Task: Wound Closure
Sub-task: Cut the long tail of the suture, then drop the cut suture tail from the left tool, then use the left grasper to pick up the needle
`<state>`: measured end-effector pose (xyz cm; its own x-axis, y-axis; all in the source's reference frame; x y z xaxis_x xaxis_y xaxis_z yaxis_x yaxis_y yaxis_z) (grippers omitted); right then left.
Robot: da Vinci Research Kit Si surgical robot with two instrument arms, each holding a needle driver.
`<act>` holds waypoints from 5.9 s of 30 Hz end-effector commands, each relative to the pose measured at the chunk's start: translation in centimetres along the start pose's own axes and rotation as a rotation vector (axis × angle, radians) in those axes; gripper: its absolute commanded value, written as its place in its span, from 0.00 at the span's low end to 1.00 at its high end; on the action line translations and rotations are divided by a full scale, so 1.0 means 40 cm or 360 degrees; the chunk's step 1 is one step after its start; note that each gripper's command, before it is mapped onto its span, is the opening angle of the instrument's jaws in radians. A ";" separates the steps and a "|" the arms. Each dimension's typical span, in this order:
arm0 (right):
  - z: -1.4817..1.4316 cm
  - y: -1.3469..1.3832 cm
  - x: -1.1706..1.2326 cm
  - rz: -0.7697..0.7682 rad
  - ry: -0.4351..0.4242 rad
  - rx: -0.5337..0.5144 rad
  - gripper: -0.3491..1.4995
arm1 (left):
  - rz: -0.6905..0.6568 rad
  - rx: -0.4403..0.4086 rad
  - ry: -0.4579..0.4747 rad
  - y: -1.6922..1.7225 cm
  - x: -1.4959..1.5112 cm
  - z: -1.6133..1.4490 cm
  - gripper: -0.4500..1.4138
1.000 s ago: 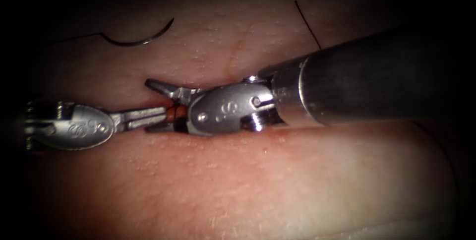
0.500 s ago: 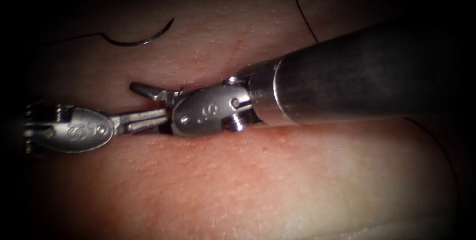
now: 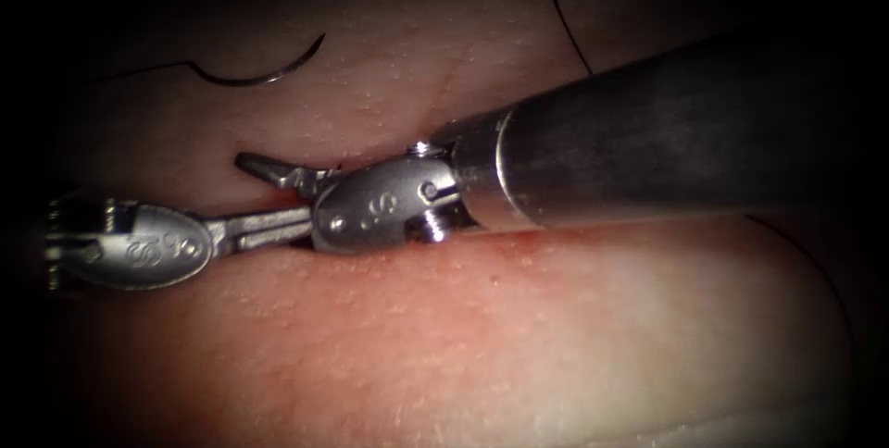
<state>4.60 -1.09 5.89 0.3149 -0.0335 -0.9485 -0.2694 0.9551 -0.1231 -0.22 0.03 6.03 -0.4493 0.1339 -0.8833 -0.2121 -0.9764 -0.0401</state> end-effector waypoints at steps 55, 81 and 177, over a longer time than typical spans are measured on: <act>-0.0472 0.0196 0.0079 0.0813 -0.0116 -0.0201 0.28 | -0.0401 -0.0030 -0.0241 0.0250 -0.0145 -0.0205 0.51; -0.0516 0.0261 0.0114 0.0371 -0.0096 -0.0202 0.00 | -0.0568 0.0204 -0.0070 -0.0004 0.0139 -0.0220 0.73; -0.0493 0.0239 0.0157 0.0220 -0.0442 -0.0136 0.27 | -0.0368 0.0413 -0.0985 -0.0363 -0.0215 0.0287 0.67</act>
<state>2.68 -0.78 4.54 0.5051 0.1895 -0.8420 -0.3996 0.9161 -0.0336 -0.48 1.48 7.32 -0.7621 0.4813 -0.4330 -0.5279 -0.8492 -0.0148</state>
